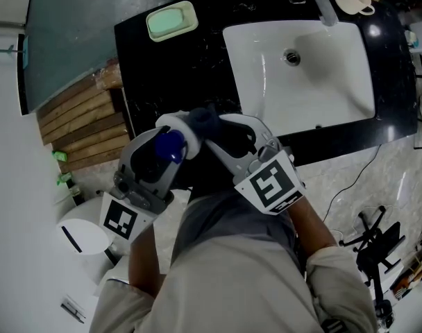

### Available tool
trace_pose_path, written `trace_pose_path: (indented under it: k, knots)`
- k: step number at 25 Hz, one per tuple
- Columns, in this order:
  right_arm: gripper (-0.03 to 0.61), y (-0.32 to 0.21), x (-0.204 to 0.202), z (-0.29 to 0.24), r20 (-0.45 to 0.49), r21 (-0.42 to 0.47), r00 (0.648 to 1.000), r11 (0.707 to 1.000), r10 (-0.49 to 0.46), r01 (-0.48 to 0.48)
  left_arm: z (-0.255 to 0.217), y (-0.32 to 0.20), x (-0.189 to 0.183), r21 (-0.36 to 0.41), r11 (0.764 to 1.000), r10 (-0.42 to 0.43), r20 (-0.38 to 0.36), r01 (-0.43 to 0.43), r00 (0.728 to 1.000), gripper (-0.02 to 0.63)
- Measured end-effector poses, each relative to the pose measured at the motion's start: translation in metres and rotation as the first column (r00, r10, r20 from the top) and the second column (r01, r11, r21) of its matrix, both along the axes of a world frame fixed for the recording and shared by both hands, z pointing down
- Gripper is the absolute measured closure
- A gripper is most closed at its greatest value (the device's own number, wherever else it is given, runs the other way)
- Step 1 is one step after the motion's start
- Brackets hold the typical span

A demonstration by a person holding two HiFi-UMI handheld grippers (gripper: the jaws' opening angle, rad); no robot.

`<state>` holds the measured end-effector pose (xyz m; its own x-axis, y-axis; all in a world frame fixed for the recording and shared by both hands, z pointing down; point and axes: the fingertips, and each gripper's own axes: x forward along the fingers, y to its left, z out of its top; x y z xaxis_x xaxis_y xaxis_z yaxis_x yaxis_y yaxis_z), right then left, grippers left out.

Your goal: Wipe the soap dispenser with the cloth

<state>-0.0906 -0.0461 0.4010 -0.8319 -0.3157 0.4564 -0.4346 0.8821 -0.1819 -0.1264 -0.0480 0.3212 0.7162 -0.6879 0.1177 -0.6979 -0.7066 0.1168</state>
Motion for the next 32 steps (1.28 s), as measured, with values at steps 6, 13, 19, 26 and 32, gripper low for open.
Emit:
trace_pose_path:
  k: [6,13,19,26,32]
  knots:
    - [0.446,0.002,0.001,-0.005,0.002,0.006,1.000,1.000,0.006,-0.006,0.000,0.000,-0.001,0.001,1.000,0.003,-0.014,-0.003,1.000,0.488]
    - [0.446,0.005,0.002,-0.011,0.012,0.019,1.000,1.000,0.001,-0.001,0.000,0.000,-0.001,0.001,1.000,0.002,-0.032,-0.002,0.999,0.488]
    - [0.446,0.008,0.003,-0.015,0.022,0.017,1.000,1.000,0.008,-0.009,0.001,0.001,-0.001,0.008,1.000,0.009,-0.022,-0.009,1.000,0.488]
    - [0.446,0.011,0.005,-0.020,0.023,0.023,1.000,1.000,0.006,-0.007,0.001,0.000,0.000,0.004,1.000,0.011,-0.033,-0.011,0.999,0.488]
    - [0.446,0.014,0.007,-0.025,0.021,0.032,1.000,0.999,0.001,-0.001,0.002,0.001,0.000,0.006,1.000,0.010,-0.035,-0.010,0.999,0.488]
